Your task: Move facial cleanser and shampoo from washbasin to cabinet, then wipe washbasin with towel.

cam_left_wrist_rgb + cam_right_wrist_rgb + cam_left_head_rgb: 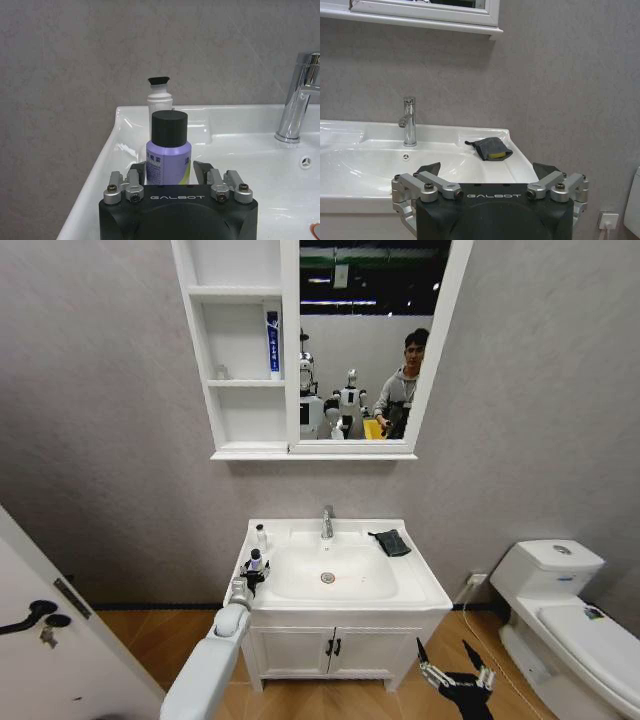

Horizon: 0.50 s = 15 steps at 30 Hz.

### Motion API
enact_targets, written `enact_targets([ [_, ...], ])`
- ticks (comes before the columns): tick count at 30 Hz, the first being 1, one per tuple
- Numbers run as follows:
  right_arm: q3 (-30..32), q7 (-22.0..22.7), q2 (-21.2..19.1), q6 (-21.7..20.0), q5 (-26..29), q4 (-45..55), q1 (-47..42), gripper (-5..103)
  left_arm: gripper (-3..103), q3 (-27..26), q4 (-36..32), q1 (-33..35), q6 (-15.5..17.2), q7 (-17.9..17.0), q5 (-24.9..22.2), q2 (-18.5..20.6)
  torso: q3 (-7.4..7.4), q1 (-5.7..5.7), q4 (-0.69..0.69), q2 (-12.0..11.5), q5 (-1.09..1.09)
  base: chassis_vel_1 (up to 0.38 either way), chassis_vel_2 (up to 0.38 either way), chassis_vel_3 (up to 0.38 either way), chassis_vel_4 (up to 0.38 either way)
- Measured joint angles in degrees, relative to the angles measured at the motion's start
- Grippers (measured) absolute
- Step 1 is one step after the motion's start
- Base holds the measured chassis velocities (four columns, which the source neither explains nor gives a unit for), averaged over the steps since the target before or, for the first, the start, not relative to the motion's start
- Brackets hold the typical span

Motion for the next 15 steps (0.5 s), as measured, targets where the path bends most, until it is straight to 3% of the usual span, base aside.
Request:
enact_targets([
  [3,-0.06,0.0,0.0,0.0,0.03,0.0,0.06,100,52,-0.05,-0.6,0.24,0.0,0.17,-0.29,0.27,0.0,0.0,0.0,0.0,-0.01,0.0,0.0,0.0,0.0],
  [5,-0.22,0.0,0.02,0.0,0.1,-0.01,0.22,100,43,-0.1,-3.36,1.4,0.07,0.86,-1.66,1.51,0.0,0.0,0.0,0.0,-0.01,0.0,0.0,0.0,0.0],
  [12,-0.73,-0.01,0.26,-0.03,0.15,0.08,0.39,100,43,-1.28,-9.79,4.75,1.01,1.07,-3.11,4.99,0.0,0.0,0.0,0.0,-0.02,0.0,0.0,0.0,0.0],
  [14,-1.02,-0.02,0.4,-0.1,0.12,0.22,0.52,100,43,-1.87,-16.49,6.6,3.05,1.01,-5.65,9.3,0.0,0.0,0.01,0.0,-0.04,0.0,0.0,0.0,0.0],
  [15,-1.02,-0.02,0.4,-0.1,0.12,0.22,0.52,100,43,-1.87,-16.49,6.6,3.05,1.01,-5.65,9.3,0.0,0.0,0.01,0.0,-0.04,0.0,0.0,0.0,0.0],
])
